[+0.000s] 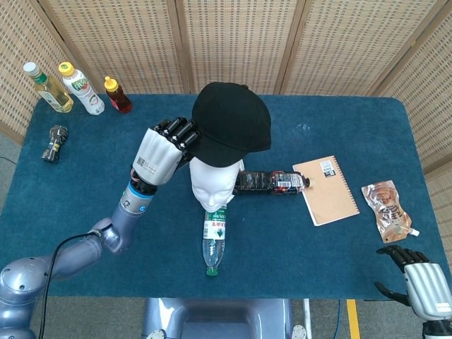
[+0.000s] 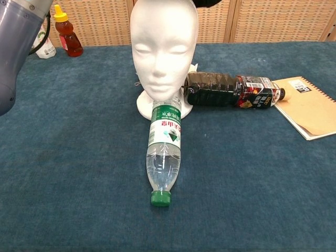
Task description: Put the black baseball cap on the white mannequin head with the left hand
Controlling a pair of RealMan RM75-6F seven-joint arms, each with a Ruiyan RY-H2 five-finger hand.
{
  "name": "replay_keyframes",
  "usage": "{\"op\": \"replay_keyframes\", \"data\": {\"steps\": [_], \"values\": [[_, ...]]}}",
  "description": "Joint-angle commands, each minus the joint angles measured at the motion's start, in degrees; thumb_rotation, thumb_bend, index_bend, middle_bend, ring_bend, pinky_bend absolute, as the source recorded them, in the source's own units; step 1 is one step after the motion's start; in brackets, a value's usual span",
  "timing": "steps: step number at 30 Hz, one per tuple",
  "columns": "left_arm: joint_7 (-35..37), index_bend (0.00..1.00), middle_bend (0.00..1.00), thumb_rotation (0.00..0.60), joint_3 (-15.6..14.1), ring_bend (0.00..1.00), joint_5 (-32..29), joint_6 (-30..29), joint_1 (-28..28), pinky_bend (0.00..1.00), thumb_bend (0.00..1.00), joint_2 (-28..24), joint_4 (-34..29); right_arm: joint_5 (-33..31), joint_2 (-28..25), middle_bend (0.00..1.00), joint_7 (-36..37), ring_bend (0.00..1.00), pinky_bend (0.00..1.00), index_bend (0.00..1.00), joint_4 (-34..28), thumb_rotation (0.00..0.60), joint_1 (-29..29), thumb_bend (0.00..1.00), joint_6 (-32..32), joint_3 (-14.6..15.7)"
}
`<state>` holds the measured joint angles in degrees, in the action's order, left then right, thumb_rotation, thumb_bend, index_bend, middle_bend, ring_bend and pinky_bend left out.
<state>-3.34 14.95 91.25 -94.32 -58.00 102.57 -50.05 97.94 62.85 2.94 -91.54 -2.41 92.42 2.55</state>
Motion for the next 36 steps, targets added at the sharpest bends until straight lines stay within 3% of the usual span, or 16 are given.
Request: {"op": "replay_keyframes", "data": {"steps": [1, 15, 36], "values": [[-0.25, 0.81, 0.52, 0.600, -1.09, 0.46, 0.81, -0.89, 0.99, 0.76, 0.49, 1.06, 0.35, -0.15, -0.02, 0.38, 0.22, 0.42, 0.42, 0.35, 0.17, 0.600, -0.07, 0.13, 0.07, 0.01], [-2.27, 0.81, 0.52, 0.600, -6.17, 0.46, 4.97, -3.63, 5.98, 0.75, 0.49, 1.83, -0.80, -1.16, 0.26, 0.38, 0.95, 0.42, 0.42, 0.35, 0.89, 0.600, -0.01, 0.13, -0.52, -0.04], [-4.31, 0.81, 0.52, 0.600, -7.01, 0.46, 5.03, -3.31, 10.94, 0.74, 0.49, 5.09, -0.81, -1.88, 0.28, 0.38, 1.78, 0.43, 0.42, 0.35, 1.52, 0.600, 0.19, 0.13, -1.02, -0.11]]}}
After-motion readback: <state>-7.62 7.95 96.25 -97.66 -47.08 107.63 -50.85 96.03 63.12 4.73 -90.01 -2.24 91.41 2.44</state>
